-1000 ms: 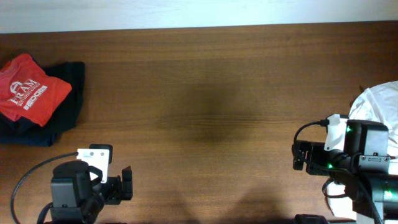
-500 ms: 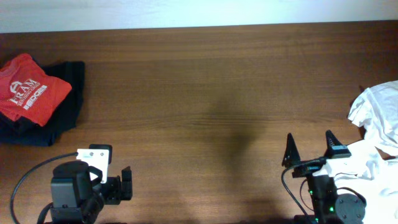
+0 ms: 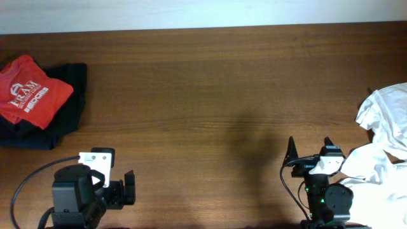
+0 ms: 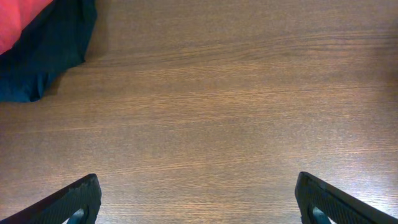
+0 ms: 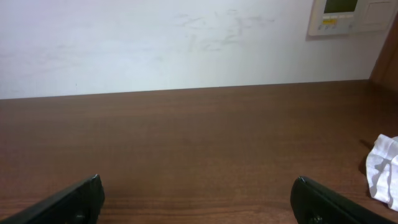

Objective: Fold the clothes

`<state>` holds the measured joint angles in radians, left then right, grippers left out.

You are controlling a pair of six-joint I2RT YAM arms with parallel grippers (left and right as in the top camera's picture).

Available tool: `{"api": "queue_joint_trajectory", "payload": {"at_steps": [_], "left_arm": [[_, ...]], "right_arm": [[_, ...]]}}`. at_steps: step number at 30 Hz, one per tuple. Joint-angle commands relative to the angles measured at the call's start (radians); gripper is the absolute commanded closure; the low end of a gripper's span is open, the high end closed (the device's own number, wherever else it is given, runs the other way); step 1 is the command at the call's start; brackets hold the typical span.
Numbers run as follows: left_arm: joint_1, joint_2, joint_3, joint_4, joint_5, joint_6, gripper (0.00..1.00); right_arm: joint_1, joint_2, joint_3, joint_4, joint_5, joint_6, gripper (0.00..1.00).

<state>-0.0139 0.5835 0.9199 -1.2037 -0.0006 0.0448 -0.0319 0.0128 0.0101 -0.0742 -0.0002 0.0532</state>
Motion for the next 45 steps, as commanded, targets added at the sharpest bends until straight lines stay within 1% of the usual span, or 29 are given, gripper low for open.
{"api": "queue_joint_trajectory", "payload": {"at_steps": [1, 9, 11, 13, 15, 16, 18, 19, 22, 23, 24, 45], "left_arm": [[0.002, -0.003, 0.0, 0.003, -0.003, 0.016, 0.01], [0.001, -0.004, -0.002, 0.005, -0.003, 0.016, 0.01], [0.002, -0.04, -0.003, 0.005, -0.006, 0.016, 0.01], [0.002, -0.136, -0.063, 0.045, -0.008, 0.016, 0.01], [0.001, -0.304, -0.287, 0.244, 0.006, 0.016, 0.01], [0.001, -0.412, -0.443, 0.404, 0.039, 0.016, 0.01], [0.001, -0.515, -0.595, 0.582, 0.049, 0.016, 0.01], [0.001, -0.576, -0.693, 0.722, 0.049, 0.016, 0.01], [0.001, -0.578, -0.873, 1.128, 0.014, 0.017, 0.01], [-0.004, -0.578, -0.91, 1.157, 0.02, 0.016, 0.01], [-0.006, -0.578, -0.911, 1.124, 0.012, 0.016, 0.01], [-0.006, -0.578, -0.911, 1.122, 0.012, 0.016, 0.01]], "right_arm": [[0.006, -0.007, -0.005, -0.008, 0.02, 0.006, 0.01], [0.005, -0.007, -0.005, -0.008, 0.02, 0.006, 0.01], [0.006, -0.007, -0.005, -0.008, 0.02, 0.006, 0.01], [0.006, -0.007, -0.005, -0.008, 0.02, 0.006, 0.01], [0.006, -0.007, -0.005, -0.008, 0.02, 0.006, 0.01], [0.006, -0.007, -0.005, -0.008, 0.02, 0.006, 0.01], [0.006, -0.007, -0.005, -0.008, 0.02, 0.006, 0.02], [0.006, -0.007, -0.005, -0.008, 0.02, 0.006, 0.01], [0.006, -0.007, -0.005, -0.008, 0.019, 0.006, 0.01], [0.006, -0.007, -0.005, -0.008, 0.019, 0.006, 0.01], [0.006, -0.007, -0.005, -0.008, 0.02, 0.006, 0.01], [0.006, -0.007, -0.005, -0.008, 0.02, 0.006, 0.01]]}}
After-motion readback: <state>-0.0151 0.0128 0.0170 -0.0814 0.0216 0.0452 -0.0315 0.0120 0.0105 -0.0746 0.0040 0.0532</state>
